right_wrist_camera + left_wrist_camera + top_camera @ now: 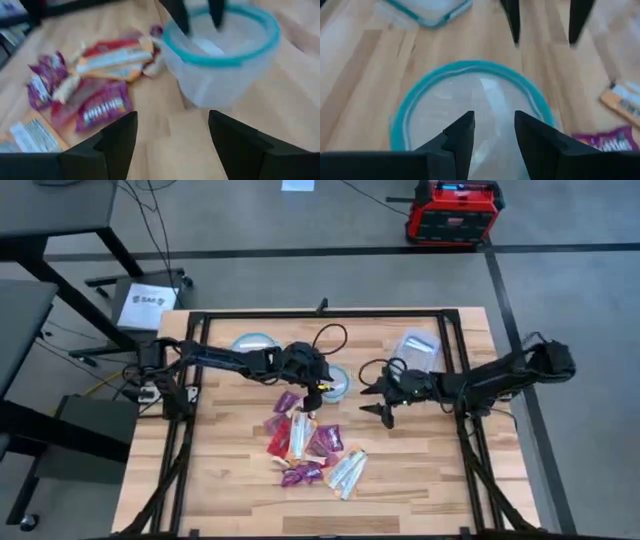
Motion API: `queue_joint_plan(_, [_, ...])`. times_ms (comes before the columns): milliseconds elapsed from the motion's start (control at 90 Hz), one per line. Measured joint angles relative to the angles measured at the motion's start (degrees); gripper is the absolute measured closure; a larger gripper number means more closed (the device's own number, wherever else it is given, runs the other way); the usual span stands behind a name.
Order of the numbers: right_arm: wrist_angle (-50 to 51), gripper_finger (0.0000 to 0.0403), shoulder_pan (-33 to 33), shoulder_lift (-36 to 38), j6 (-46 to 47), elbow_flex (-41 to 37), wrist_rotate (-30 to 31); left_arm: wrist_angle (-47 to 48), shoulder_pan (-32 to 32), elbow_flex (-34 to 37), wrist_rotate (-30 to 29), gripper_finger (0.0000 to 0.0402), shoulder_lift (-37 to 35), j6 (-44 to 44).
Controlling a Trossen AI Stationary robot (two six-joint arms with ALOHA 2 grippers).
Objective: Sort candy
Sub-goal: Open the small round transparent bin
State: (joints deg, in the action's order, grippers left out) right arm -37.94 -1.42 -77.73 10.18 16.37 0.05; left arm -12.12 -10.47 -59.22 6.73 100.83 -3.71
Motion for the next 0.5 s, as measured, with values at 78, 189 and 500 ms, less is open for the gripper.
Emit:
queue_joint_plan(78, [-4.9,0.0172,-0.6,-5.0,-0.5,0.1,0.0,-1.1,-0.1,0.0,0.7,0.0274,0.6,0.0])
queue_joint_plan(189, [-11.5,0.0172,-1.0,-11.6,-1.2,0.1,-0.2,-1.0,-0.1,0.0,0.9,0.0274,0.6,-0.4])
queue_joint_plan(500, [-24.7,0.0172,-1.6,-20.4,-1.2,1.9,-1.9,-1.5,-0.1,0.0,1.0,0.0274,0.6,-1.0])
